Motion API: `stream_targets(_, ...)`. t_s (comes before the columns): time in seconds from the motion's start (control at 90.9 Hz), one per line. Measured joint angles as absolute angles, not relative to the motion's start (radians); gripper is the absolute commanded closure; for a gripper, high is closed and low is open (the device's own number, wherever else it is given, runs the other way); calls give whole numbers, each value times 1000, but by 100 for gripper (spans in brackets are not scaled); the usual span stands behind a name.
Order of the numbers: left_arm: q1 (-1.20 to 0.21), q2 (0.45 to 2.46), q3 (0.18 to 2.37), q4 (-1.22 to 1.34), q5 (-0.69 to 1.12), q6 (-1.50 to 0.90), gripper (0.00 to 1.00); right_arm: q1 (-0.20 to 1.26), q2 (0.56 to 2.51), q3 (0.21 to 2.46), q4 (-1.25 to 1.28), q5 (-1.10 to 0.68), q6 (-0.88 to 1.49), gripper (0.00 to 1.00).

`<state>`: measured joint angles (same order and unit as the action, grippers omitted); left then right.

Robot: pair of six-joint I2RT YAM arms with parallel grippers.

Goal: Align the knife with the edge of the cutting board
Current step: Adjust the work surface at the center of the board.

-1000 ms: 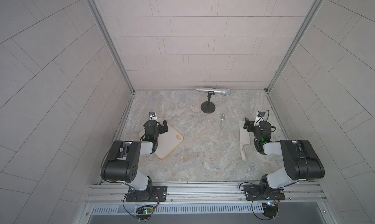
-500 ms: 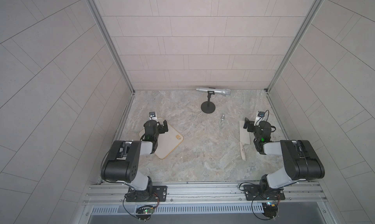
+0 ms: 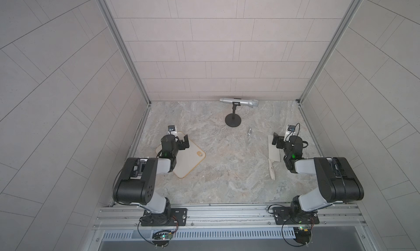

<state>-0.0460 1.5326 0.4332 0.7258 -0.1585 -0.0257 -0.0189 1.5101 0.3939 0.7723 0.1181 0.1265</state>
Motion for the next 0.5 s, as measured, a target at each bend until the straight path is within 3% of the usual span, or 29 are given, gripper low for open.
stream_targets(0.22, -46, 1467, 448, 649, -172, -28, 0, -12, 1409, 413, 662, 147, 128, 0)
stream_targets(0.495, -60, 1327, 677, 258, -303, -143, 0, -12, 1143, 540, 321, 210, 297, 0)
